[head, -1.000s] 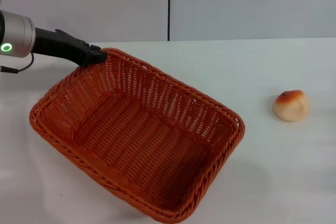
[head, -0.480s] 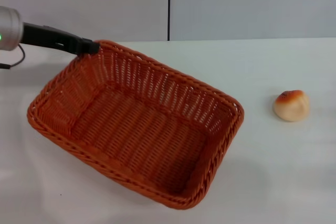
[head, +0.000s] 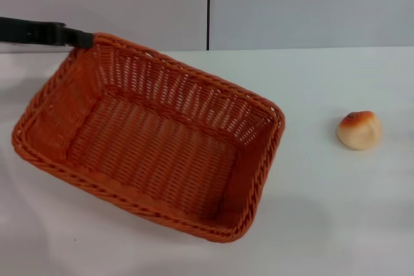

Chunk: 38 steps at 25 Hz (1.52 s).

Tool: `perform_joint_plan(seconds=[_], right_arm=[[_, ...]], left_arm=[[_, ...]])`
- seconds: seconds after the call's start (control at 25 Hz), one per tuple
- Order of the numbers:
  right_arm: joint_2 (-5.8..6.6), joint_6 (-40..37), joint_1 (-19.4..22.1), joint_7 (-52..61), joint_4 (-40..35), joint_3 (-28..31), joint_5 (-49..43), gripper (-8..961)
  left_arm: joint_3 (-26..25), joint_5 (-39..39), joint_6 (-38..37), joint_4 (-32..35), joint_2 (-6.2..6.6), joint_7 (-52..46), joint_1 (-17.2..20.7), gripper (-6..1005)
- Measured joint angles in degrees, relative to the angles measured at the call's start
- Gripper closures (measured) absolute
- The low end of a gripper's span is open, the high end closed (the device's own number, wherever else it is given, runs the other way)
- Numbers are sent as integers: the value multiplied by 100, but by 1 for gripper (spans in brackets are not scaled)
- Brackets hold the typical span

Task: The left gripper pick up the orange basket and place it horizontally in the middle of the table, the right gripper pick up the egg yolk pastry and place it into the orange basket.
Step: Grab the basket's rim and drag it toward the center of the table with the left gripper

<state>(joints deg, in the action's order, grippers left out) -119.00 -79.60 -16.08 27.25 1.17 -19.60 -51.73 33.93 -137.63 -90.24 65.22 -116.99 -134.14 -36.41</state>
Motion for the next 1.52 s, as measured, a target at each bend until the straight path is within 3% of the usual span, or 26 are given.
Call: perform_joint_plan(seconds=[0.2,0.48,0.64,0.92,1.36,1.52], right_arm=[[0,65,-67,0,-3,-17,-9,287],[0,148,-156,0,18,-52,-21,288],[-7,270,-225,0,23,-53,-28,288],[-9,297,-354,0,54,-61,-31,287],[-10,306,-400,0,129,-62,-30,288],[-12,351,-382,0,137,-62,-30,287]], left_arm=[[-146,395,-330,106,11,-203,304,818],[-132,924,-374,-9,-92,-311,924,824],[-106,1442,-331,-369,-99,-243,1441,827],[167,2088,-245,-1021,-156,21,1838,832],[1054,2900,68,-1536,-166,335,1928,853],[1133,2945,128,-1551,-164,377,1940,853]])
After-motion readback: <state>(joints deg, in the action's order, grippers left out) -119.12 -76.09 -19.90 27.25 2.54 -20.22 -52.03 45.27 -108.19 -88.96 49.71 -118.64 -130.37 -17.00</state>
